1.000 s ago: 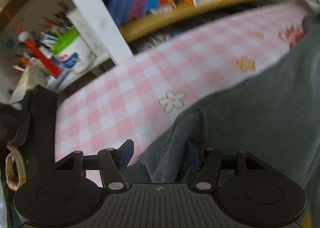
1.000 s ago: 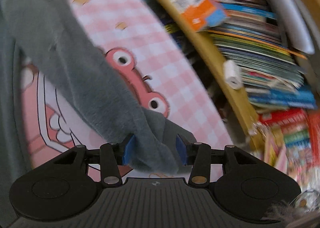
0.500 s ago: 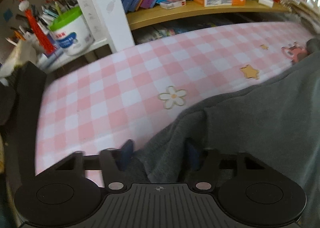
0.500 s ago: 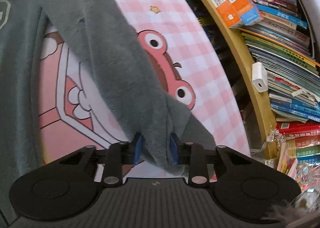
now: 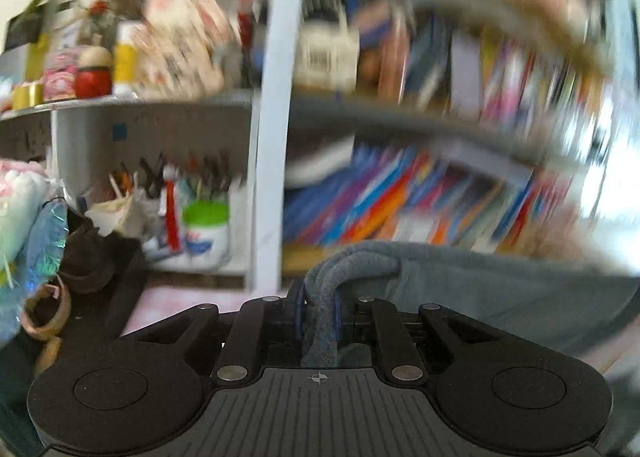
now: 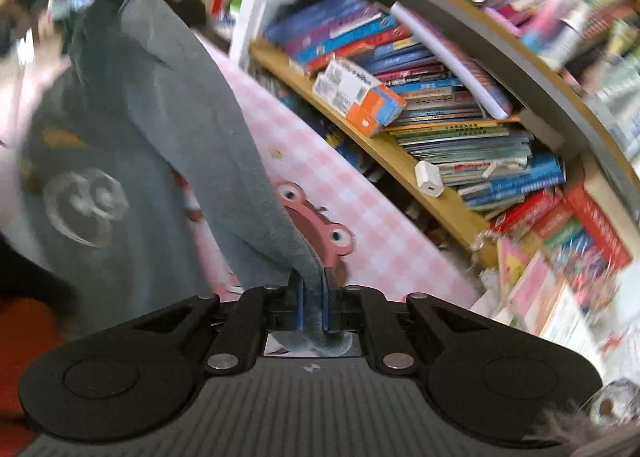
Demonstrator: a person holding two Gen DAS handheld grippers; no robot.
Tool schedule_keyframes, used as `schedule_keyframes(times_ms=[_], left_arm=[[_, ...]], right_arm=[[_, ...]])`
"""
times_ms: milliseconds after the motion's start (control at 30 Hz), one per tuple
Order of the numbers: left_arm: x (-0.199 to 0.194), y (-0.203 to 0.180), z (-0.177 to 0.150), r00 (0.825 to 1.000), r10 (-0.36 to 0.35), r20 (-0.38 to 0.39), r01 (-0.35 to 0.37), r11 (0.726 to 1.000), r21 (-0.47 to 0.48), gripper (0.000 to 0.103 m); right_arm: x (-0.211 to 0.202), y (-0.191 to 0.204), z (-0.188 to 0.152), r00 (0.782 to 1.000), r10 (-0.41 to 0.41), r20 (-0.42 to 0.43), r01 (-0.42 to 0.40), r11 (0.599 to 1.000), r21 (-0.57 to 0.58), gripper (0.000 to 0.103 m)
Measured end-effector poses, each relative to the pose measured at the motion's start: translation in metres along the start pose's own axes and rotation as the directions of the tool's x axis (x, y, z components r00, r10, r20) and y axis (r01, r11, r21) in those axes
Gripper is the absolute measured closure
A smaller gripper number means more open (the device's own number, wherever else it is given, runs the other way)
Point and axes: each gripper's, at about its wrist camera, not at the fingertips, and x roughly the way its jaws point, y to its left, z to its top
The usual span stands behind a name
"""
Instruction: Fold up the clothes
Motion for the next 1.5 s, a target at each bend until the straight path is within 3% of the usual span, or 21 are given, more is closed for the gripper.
schedule_keyframes(times_ms=[67,167,367,433,467,533,600,667,700,767,833,900,967,1000,1100,1233,1300,1400,1433,1500], left_arm=[[-0.006,0.004,0.003,1.0,-0.009,0.004,0.01,0.999,-0.035,0.089],[0.022,0.01,0.0,0.998,0.0,-0.065,-0.002,1.0,-0.031,0.089],[0.116,0.023,-0.015,0.975,0.082,-0.206,-0.092,0.995,-0.036,0.089],[0.15,0.034,-0.02,0.955,0.124,-0.27,-0.141,0.989,-0.043,0.088],[0.166,0.039,-0.024,0.941,0.15,-0.303,-0.171,0.984,-0.044,0.086],[0.19,0.049,-0.032,0.901,0.219,-0.373,-0.253,0.966,-0.044,0.075],[0.204,0.057,-0.036,0.856,0.28,-0.434,-0.331,0.942,-0.046,0.06],[0.199,0.061,-0.037,0.848,0.3,-0.437,-0.353,0.934,-0.043,0.056],[0.193,0.062,-0.036,0.851,0.305,-0.426,-0.357,0.933,-0.044,0.052],[0.171,0.061,-0.032,0.881,0.297,-0.368,-0.339,0.939,-0.055,0.046],[0.149,0.058,-0.029,0.908,0.272,-0.318,-0.308,0.949,-0.07,0.047],[0.132,0.05,-0.026,0.934,0.207,-0.291,-0.242,0.966,-0.091,0.052],[0.119,0.041,-0.029,0.95,0.116,-0.291,-0.153,0.982,-0.108,0.056],[0.117,0.037,-0.031,0.949,0.082,-0.305,-0.12,0.987,-0.106,0.065],[0.115,0.026,-0.045,0.933,0.043,-0.358,-0.082,0.992,-0.096,0.076],[0.115,0.023,-0.064,0.912,0.038,-0.409,-0.096,0.988,-0.122,0.076],[0.119,0.022,-0.069,0.899,0.059,-0.435,-0.117,0.987,-0.107,0.076],[0.117,0.019,-0.07,0.895,0.061,-0.442,-0.116,0.988,-0.099,0.076],[0.116,0.019,-0.07,0.898,0.051,-0.437,-0.108,0.989,-0.106,0.076],[0.113,0.017,-0.071,0.901,0.028,-0.433,-0.085,0.99,-0.114,0.076]], right_arm=[[-0.009,-0.004,-0.005,1.0,0.022,-0.011,-0.022,0.998,0.055,0.095],[0.014,-0.01,-0.012,0.997,0.062,-0.056,-0.057,0.995,0.084,0.095],[0.125,-0.023,-0.006,0.981,0.052,-0.187,-0.045,0.998,0.043,0.095],[0.156,-0.039,0.001,0.982,0.023,-0.189,-0.005,0.995,0.095,0.093],[0.171,-0.047,0.005,0.982,0.005,-0.188,0.02,0.992,0.128,0.086],[0.195,-0.059,0.013,0.973,-0.114,-0.198,0.147,0.976,0.159,0.068],[0.203,-0.066,0.016,0.959,-0.202,-0.2,0.242,0.951,0.194,0.065],[0.205,-0.073,0.018,0.943,-0.269,-0.198,0.312,0.921,0.234,0.065],[0.201,-0.076,0.017,0.942,-0.28,-0.184,0.322,0.909,0.264,0.065],[0.182,-0.077,0.012,0.961,-0.24,-0.135,0.272,0.905,0.328,0.065],[0.169,-0.072,0.006,0.976,-0.192,-0.101,0.216,0.908,0.36,0.068],[0.168,-0.065,0.003,0.985,-0.149,-0.086,0.171,0.907,0.384,0.069],[0.169,-0.059,0.001,0.991,-0.113,-0.074,0.134,0.896,0.424,0.079],[0.171,-0.057,0.001,0.994,-0.092,-0.067,0.112,0.883,0.456,0.082],[0.189,-0.057,0.001,0.997,-0.027,-0.079,0.066,0.829,0.556,0.091],[0.223,-0.067,-0.007,0.974,-0.04,-0.224,0.171,0.778,0.605,0.103],[0.23,-0.074,-0.01,0.966,-0.101,-0.239,0.228,0.768,0.598,0.103],[0.233,-0.073,-0.005,0.955,-0.158,-0.252,0.277,0.781,0.56,0.103],[0.234,-0.073,-0.004,0.95,-0.177,-0.255,0.293,0.784,0.547,0.101],[0.232,-0.071,-0.001,0.946,-0.209,-0.248,0.313,0.789,0.529,0.085]])
